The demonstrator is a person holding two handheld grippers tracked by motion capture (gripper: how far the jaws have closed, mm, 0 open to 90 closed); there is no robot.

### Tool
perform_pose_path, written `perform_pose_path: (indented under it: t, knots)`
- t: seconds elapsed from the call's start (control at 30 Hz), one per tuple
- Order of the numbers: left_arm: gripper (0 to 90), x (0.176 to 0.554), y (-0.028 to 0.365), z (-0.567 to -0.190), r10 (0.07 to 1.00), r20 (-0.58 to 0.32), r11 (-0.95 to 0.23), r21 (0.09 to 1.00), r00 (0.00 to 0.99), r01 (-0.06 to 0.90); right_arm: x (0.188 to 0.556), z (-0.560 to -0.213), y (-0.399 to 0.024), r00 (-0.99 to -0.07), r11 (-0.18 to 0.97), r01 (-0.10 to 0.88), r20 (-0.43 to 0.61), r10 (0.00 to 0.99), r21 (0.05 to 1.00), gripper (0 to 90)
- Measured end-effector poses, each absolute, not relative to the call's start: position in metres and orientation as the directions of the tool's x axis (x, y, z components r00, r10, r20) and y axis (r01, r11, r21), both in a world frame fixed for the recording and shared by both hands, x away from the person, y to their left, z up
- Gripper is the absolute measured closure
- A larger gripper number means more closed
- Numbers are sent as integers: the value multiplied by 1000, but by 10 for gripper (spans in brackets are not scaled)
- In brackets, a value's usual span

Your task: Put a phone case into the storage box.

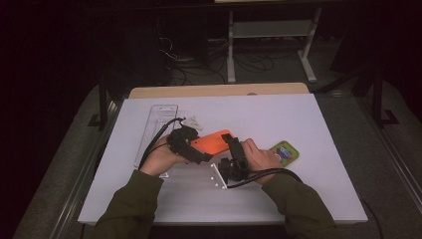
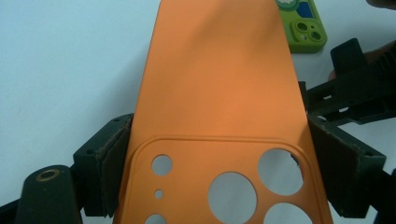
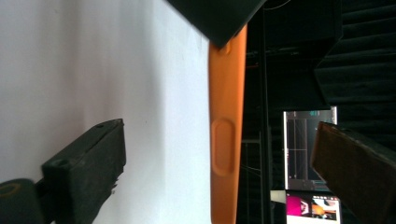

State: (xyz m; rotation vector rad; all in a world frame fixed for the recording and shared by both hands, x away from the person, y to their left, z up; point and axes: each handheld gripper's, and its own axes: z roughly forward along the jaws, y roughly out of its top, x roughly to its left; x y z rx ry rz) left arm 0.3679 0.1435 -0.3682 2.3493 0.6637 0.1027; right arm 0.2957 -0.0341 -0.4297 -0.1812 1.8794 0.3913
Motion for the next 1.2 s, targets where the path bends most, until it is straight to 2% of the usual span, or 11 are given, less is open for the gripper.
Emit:
perform_pose_path:
  t: [0.2, 0.23, 0.27, 0.47, 0.73, 1.2]
  knots:
    - [154, 369, 146, -366, 467, -89, -658, 629, 880, 414, 295, -428, -35, -326, 928, -329, -943, 61, 174, 145]
    - [154, 367, 144, -368, 482, -110, -634, 641, 870, 432, 295, -428, -35, -326, 928, -329, -943, 61, 174, 145]
    - [154, 367, 144, -368, 476, -105, -639, 641, 873, 426, 294, -429, -35, -336, 927, -334, -941, 51, 170, 203]
    - [154, 367, 144, -367, 460, -93, -657, 633, 883, 409, 292, -430, -35, -337, 926, -336, -940, 53, 173, 290]
    - [154, 367, 144, -367, 447, -84, -677, 619, 890, 399, 291, -433, -35, -296, 924, -358, -955, 22, 132, 424]
    - [154, 365, 141, -369, 452, -98, -670, 619, 887, 410, 290, -432, -35, -303, 926, -354, -953, 18, 130, 571]
